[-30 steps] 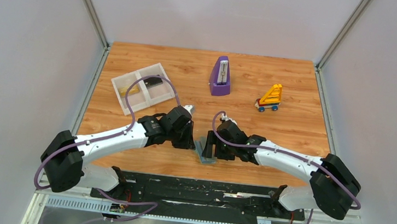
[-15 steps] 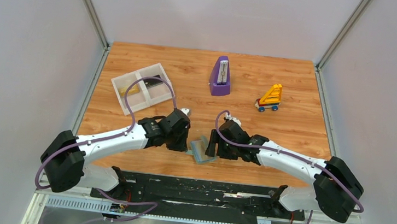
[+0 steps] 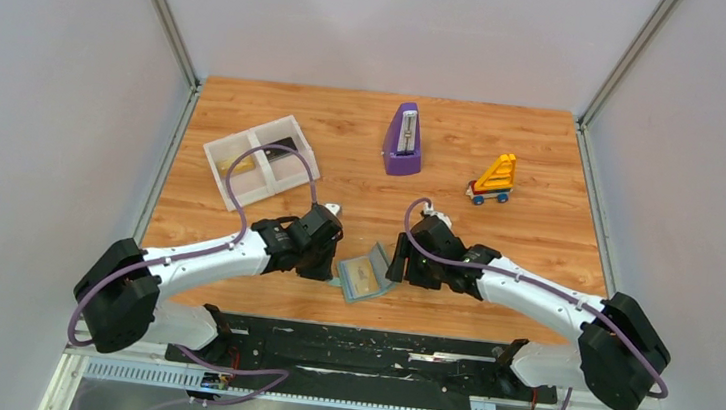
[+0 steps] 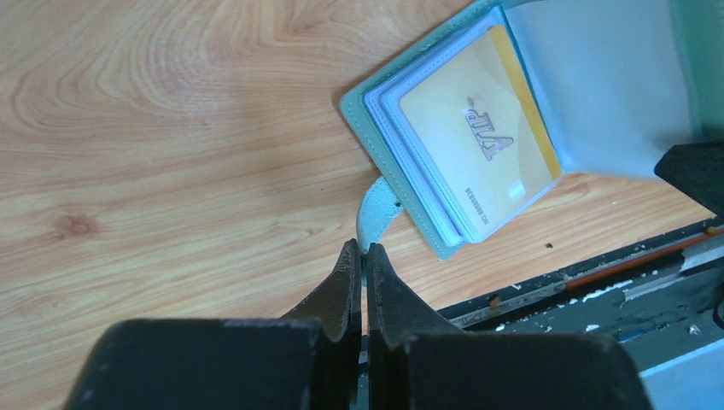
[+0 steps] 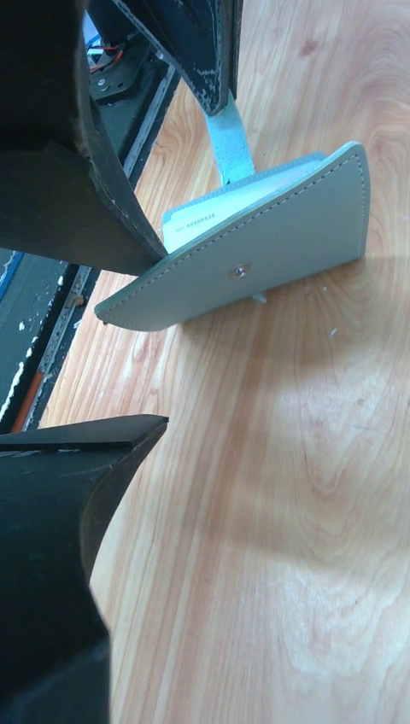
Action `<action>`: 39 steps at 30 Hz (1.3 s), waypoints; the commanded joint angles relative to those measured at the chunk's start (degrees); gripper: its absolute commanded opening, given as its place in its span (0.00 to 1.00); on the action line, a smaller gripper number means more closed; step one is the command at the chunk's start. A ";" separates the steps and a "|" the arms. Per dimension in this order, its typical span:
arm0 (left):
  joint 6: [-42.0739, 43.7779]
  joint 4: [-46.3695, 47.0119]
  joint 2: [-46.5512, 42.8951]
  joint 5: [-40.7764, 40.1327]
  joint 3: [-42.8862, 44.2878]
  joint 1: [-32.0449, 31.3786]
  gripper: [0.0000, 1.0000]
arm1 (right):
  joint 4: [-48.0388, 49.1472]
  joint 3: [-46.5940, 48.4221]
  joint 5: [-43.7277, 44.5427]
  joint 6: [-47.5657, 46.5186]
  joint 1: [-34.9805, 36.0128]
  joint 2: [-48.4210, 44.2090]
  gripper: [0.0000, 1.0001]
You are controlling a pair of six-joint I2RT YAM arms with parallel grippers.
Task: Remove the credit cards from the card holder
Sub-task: Open the card holder at the center of the board.
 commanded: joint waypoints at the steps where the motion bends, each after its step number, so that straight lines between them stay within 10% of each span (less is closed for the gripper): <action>1: 1.92 1.02 0.77 -2.35 -0.07 0.83 0.00 | -0.59 -0.36 0.13 -1.29 -1.58 -0.91 0.61; 10: 2.15 0.11 3.30 -2.86 2.16 1.78 0.03 | -1.73 2.01 -5.96 -1.86 -4.35 -0.84 0.51; 20: 1.22 0.13 1.27 0.94 5.92 1.75 0.41 | 4.60 -0.37 -10.64 -1.46 -4.77 2.93 0.43; 39: 1.03 11.28 8.74 17.75 7.35 2.10 0.43 | 1.54 4.39 -19.15 -0.24 -6.57 -1.37 0.55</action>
